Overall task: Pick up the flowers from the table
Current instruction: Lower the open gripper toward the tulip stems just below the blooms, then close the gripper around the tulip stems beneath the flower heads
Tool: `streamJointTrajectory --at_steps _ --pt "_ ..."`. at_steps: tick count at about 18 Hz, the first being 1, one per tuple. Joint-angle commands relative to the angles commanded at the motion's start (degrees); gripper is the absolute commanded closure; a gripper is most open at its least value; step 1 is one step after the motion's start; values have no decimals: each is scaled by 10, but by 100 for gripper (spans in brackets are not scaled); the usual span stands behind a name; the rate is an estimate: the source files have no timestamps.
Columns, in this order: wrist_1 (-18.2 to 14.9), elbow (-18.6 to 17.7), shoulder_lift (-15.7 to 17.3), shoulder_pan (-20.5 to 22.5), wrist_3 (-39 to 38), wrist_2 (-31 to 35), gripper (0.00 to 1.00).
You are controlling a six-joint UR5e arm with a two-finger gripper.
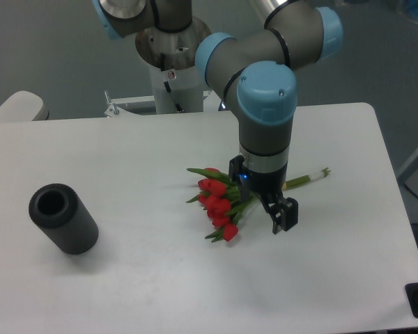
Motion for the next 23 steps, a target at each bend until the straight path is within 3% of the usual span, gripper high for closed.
streamJointTrajectory --at_steps 7,9,12,14,15,19,23 --pt "5 -60 3 18 13 0 0" --pt "10 -84 0 23 31 25 0" --pt "11 -89 -10 21 62 90 0" --pt "14 -104 -17 23 75 92 0" --pt "19 -112 -20 23 80 93 0" --pt "102 -151 -22 23 83 93 0" --pt "110 -157 -26 24 78 85 0"
